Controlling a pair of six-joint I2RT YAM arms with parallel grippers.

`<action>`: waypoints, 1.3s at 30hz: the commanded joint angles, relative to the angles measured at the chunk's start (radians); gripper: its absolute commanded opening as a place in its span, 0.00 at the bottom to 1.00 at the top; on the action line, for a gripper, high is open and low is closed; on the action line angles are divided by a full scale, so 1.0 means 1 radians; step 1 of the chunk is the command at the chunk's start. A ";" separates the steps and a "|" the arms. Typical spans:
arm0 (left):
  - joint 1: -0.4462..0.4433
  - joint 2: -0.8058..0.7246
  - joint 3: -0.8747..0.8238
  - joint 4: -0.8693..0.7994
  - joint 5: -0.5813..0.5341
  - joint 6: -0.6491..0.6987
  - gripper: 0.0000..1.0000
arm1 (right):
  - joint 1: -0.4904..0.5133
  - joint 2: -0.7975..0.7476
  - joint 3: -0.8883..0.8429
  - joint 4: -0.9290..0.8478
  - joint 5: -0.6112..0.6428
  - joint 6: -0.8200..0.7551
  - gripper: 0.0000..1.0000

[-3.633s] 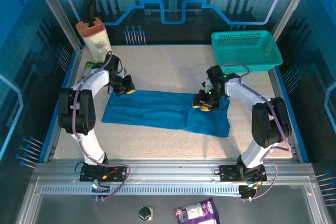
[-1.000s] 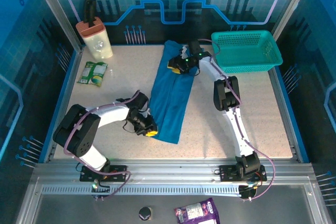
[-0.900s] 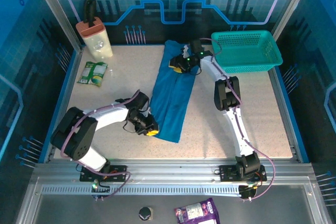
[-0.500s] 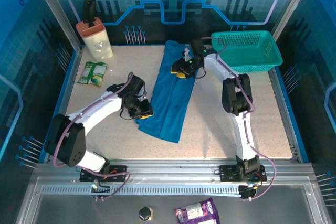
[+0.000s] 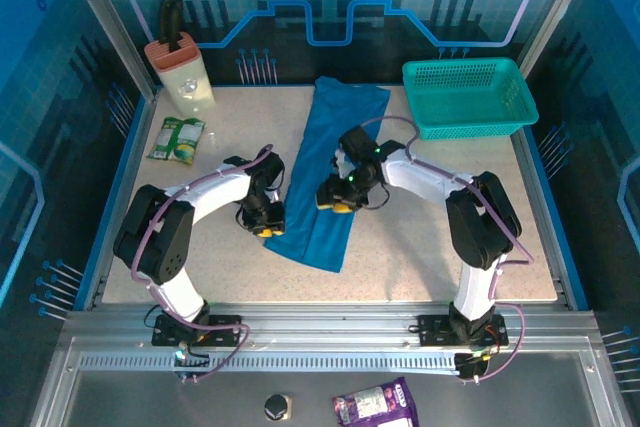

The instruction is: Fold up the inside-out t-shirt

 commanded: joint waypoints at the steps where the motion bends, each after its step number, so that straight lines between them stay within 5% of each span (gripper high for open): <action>1: 0.005 0.015 0.012 -0.045 -0.047 0.026 0.28 | 0.045 -0.070 -0.060 0.027 0.056 0.084 0.50; 39: 0.007 -0.023 -0.073 -0.020 0.003 -0.023 0.36 | 0.205 -0.087 -0.311 0.015 0.107 0.225 0.49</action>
